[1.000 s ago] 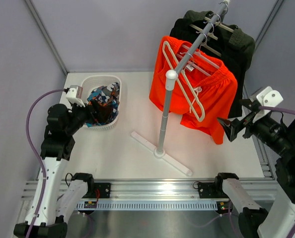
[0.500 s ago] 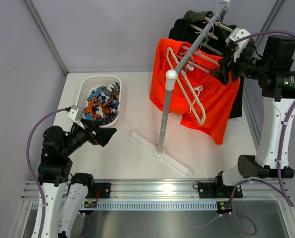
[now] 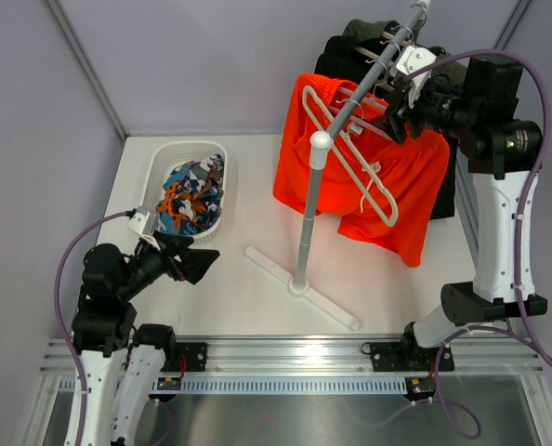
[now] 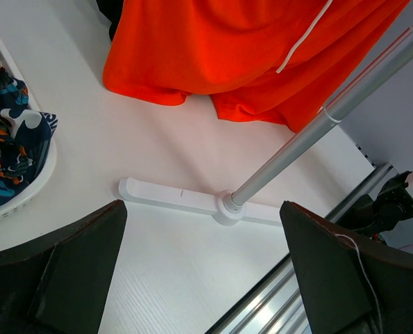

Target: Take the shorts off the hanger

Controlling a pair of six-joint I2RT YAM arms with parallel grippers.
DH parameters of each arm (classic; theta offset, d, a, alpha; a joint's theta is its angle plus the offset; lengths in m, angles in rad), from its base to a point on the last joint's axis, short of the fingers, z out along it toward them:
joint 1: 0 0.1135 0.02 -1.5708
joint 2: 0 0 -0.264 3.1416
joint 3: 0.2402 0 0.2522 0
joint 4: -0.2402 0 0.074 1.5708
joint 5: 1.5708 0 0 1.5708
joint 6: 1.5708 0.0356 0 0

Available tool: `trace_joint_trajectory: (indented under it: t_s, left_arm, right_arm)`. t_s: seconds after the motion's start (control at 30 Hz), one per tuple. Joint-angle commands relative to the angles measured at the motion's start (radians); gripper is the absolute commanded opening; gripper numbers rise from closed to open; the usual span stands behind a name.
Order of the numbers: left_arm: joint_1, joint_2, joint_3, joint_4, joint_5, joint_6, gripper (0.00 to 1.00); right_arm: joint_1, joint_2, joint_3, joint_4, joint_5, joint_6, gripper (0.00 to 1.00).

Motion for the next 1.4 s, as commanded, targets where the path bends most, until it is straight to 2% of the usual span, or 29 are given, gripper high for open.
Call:
trace_joint_trajectory:
  t_s: [0.0, 0.17, 0.3, 0.4, 0.6, 0.7, 0.73, 0.8, 0.87, 1.03, 1.37]
  left_arm:
    - [-0.003, -0.03, 0.004, -0.003, 0.038, -0.012, 0.98]
    - [-0.003, -0.042, 0.004, -0.018, 0.038, -0.011, 0.98]
    - [-0.003, -0.048, 0.007, -0.018, 0.043, -0.018, 0.98]
    - [-0.003, -0.058, 0.002, -0.03, 0.04, -0.015, 0.98]
    - [-0.003, -0.068, -0.009, -0.03, 0.04, -0.023, 0.99]
    - [-0.003, -0.07, -0.009, -0.021, 0.046, -0.037, 0.99]
    - [-0.003, -0.07, -0.005, -0.02, 0.052, -0.04, 0.99]
    - [-0.003, -0.07, -0.001, -0.013, 0.06, -0.051, 0.99]
    - [-0.003, -0.073, 0.007, -0.015, 0.068, -0.055, 0.99]
    - [-0.003, -0.09, 0.016, -0.012, 0.084, -0.074, 0.99]
    - [-0.003, -0.104, 0.059, -0.013, 0.112, -0.09, 0.99]
  right_arm:
    - [0.007, 0.017, -0.005, 0.108, 0.103, -0.008, 0.6]
    - [0.008, -0.015, -0.075, 0.154, 0.174, -0.066, 0.61]
    - [0.01, -0.014, -0.106, 0.129, 0.203, -0.132, 0.59]
    - [0.013, -0.008, -0.12, 0.1, 0.192, -0.152, 0.54]
    - [0.025, -0.021, -0.187, 0.146, 0.223, -0.169, 0.45]
    - [0.033, -0.023, -0.193, 0.155, 0.245, -0.181, 0.35]
    - [0.035, -0.023, -0.195, 0.164, 0.251, -0.176, 0.27]
    - [0.035, -0.023, -0.187, 0.171, 0.255, -0.17, 0.18]
    - [0.035, -0.032, -0.186, 0.183, 0.254, -0.152, 0.1]
    - [0.035, -0.058, -0.146, 0.213, 0.209, -0.052, 0.0]
    - [0.015, -0.058, 0.017, 0.258, 0.162, 0.21, 0.0]
